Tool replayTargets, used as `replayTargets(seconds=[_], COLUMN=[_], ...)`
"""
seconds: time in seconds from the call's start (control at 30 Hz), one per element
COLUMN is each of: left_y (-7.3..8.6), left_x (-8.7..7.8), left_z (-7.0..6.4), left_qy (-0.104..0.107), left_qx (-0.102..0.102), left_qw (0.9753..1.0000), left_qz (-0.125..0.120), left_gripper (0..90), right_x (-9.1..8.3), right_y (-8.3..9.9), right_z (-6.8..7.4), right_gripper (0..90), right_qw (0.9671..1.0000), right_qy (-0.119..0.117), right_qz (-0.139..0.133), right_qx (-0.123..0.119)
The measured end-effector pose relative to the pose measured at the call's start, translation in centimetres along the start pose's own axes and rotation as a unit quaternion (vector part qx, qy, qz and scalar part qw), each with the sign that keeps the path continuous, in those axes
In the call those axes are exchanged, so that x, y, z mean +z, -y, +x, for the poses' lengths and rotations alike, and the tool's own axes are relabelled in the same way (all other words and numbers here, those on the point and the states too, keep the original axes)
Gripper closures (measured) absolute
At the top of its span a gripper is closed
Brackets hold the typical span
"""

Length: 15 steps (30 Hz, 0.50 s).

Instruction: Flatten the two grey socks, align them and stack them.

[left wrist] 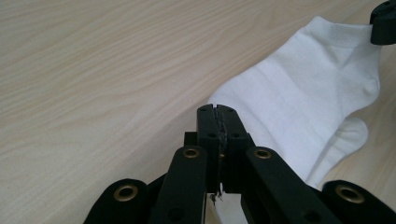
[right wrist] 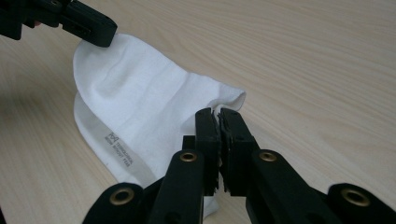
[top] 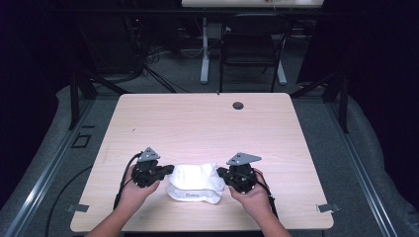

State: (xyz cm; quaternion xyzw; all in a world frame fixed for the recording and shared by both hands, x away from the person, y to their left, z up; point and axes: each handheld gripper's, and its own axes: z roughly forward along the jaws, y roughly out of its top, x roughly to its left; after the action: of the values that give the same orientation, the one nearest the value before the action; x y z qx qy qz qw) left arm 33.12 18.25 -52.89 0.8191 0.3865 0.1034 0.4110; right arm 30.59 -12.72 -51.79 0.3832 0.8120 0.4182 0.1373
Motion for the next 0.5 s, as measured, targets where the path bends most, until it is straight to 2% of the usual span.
replayTargets(seconds=[0.27, 0.4, 0.5], left_y=[1.1, 1.6, 1.8], left_x=[-0.5, -0.8, -0.6], left_z=[-0.5, -0.8, -0.9], left_qy=[0.005, 0.013, 0.011], left_qx=[0.001, -0.001, 0.004], left_qw=[0.9999, 0.9998, 0.9998], left_qz=[0.011, 0.012, 0.018], left_gripper=[89.6, 89.6, 89.6], right_x=[-0.7, -0.7, -0.5], right_y=[1.1, 1.7, 1.9], right_z=[0.8, 1.0, 1.0], right_gripper=[86.6, 86.6, 86.6], right_qw=[0.9999, 0.9999, 0.9998], right_qy=[-0.007, -0.009, -0.010], right_qz=[0.004, 0.014, 0.016], right_qx=[0.007, 0.004, 0.008])
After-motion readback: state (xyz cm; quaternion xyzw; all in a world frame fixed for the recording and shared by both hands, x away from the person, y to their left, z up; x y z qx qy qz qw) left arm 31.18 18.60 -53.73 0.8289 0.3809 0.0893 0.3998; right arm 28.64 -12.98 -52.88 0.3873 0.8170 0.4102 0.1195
